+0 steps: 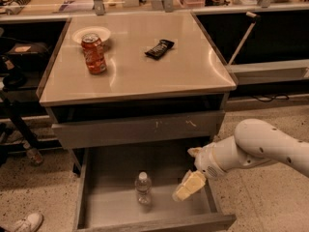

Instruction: Pick water bottle from middle drawer and place on counter

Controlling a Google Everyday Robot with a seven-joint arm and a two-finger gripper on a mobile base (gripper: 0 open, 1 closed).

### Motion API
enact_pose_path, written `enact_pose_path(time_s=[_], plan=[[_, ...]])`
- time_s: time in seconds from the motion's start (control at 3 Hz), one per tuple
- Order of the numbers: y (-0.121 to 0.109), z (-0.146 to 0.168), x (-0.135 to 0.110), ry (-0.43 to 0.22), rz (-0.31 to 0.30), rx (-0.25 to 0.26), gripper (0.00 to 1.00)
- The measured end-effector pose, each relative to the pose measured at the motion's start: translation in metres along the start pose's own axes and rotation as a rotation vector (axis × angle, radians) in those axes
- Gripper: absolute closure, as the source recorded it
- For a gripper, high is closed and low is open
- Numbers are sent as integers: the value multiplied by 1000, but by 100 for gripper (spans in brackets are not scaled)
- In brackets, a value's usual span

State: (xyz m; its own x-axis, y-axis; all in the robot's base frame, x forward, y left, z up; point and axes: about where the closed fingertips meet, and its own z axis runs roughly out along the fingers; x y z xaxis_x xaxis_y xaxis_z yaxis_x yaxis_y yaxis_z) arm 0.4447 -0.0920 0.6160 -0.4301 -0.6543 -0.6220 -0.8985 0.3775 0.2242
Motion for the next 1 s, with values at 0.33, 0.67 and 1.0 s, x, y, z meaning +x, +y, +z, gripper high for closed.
enact_pose_path(time_s=[0.33, 0.67, 1.0], plan=[[0, 0, 0, 0, 0, 0, 0], [-2, 32, 9, -27, 20, -12, 0], [-14, 72, 1, -104, 18, -25, 0]])
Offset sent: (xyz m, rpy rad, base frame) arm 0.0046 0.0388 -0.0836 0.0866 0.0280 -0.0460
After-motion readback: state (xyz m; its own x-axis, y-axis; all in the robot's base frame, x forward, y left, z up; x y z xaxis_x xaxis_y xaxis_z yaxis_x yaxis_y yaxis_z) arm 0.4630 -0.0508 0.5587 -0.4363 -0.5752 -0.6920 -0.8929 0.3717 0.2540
